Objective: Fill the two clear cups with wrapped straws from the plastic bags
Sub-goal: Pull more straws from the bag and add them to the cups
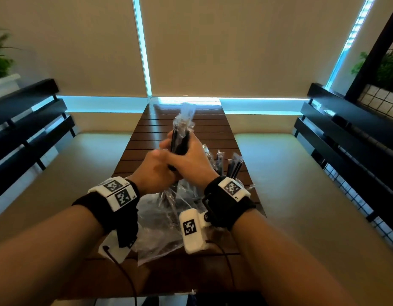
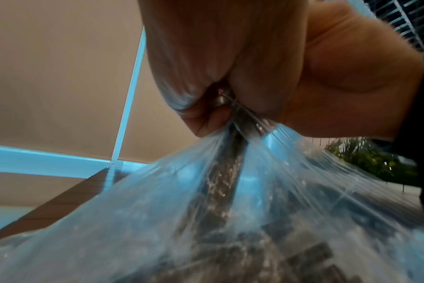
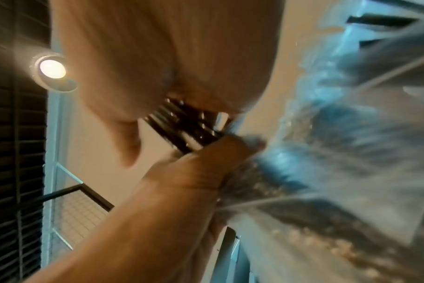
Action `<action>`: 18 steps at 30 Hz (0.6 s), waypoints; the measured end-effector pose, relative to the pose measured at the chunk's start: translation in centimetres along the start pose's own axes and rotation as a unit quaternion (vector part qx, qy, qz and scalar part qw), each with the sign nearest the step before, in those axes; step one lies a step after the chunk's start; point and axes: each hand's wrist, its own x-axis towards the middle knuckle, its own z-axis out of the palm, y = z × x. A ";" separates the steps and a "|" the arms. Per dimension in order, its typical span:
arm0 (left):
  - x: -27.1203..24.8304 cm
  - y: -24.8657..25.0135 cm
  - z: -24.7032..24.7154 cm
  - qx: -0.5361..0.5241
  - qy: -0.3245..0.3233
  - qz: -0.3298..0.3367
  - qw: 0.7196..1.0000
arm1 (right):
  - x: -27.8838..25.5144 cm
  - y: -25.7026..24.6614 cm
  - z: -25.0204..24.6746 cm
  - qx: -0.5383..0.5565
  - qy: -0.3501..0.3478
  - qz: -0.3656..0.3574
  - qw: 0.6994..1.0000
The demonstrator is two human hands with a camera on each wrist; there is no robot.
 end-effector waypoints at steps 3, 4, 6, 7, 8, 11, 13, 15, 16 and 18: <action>0.2 0.4 0.3 0.080 -0.059 -0.039 0.994 | 0.6 -0.4 0.2 0.059 0.110 -0.013 0.992; 0.3 0.4 0.4 0.091 -0.083 -0.055 0.991 | 0.8 -0.7 0.1 0.086 0.136 -0.013 0.987; 0.5 0.2 0.4 0.118 -0.126 -0.053 0.984 | 1.3 -1.5 -0.6 0.117 0.188 -0.019 0.975; 0.6 0.0 0.4 0.137 -0.145 -0.049 0.979 | 1.6 -2.0 -1.1 0.124 0.212 -0.023 0.969; 0.6 0.0 0.4 0.155 -0.158 -0.049 0.974 | 1.8 -2.8 -1.8 0.133 0.239 -0.030 0.961; 0.6 -0.1 0.0 0.172 -0.165 -0.065 0.969 | 2.4 -5.6 -5.0 0.177 0.310 -0.077 0.931; 0.6 -0.4 -0.4 0.173 -0.167 -0.063 0.969 | 2.5 -7.3 -7.7 0.192 0.343 -0.116 0.912; 0.7 -1.0 -0.9 0.164 -0.135 -0.068 0.975 | 2.2 -8.3 -10.5 0.190 0.367 -0.161 0.896; 0.8 -1.4 -1.1 0.147 -0.108 -0.084 0.980 | 1.9 -8.5 -11.6 0.184 0.375 -0.178 0.891; 1.0 -2.0 -1.5 0.082 -0.047 -0.148 0.984 | 1.6 -7.6 -12.9 0.145 0.391 -0.181 0.891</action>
